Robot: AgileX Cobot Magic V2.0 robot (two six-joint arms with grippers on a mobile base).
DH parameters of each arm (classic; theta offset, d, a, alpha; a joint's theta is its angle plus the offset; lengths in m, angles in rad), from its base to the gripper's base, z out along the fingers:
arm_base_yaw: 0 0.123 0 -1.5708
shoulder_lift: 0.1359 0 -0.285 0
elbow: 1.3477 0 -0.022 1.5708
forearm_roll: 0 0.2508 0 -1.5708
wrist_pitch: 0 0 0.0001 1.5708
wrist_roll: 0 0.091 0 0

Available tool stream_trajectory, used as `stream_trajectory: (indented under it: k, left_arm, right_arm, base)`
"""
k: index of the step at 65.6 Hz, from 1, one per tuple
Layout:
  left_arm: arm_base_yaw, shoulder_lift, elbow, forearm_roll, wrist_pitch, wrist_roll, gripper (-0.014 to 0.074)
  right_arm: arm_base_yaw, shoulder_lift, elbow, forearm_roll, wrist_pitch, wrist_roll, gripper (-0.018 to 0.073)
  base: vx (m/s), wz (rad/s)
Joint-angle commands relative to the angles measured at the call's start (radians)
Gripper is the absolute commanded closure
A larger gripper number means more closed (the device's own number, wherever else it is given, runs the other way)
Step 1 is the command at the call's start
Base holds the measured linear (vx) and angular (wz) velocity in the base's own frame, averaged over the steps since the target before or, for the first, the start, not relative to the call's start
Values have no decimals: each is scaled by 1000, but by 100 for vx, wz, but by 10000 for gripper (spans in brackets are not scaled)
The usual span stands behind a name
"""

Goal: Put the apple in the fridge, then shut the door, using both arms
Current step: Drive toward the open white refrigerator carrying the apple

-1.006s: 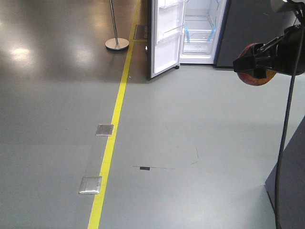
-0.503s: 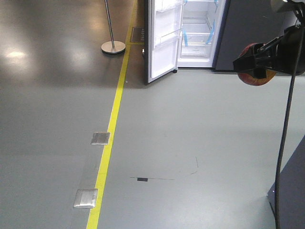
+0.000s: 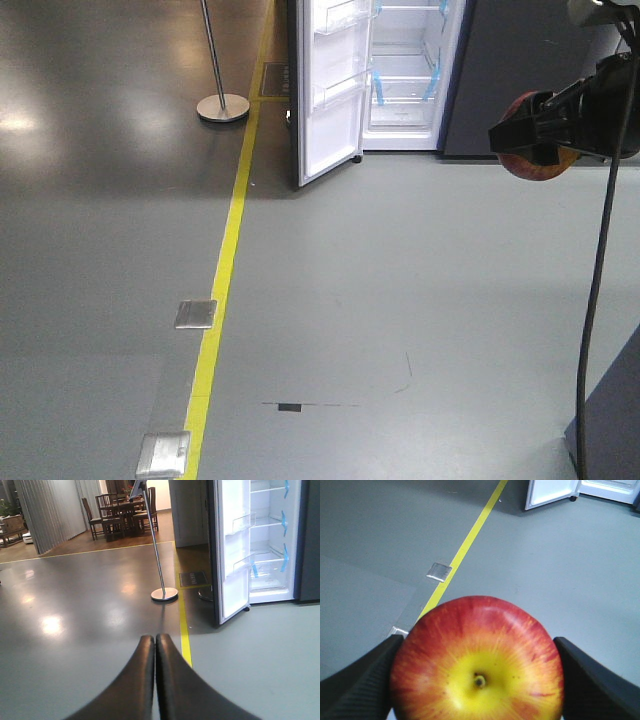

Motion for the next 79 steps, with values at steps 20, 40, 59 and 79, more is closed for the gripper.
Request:
stream_trajectory:
  k: [20, 40, 59, 79]
  left_arm:
    - [0, -16, 15, -4, -69, -2, 604]
    - [0, -16, 15, -4, -69, -2, 604]
    - [0, -16, 15, -4, -69, -2, 604]
    - [0, -16, 15, -4, -69, -2, 604]
  right_arm:
    - [-6, -35, -30, 27, -60, -11, 445]
    - [-6, -35, -30, 27, -59, -11, 445]
    - [-6, -35, -30, 27, -59, -11, 445]
    - [-6, -35, -30, 27, -59, -11, 445]
  base:
    - [20, -3]
    - [21, -2]
    - [22, -2]
    - [21, -2]
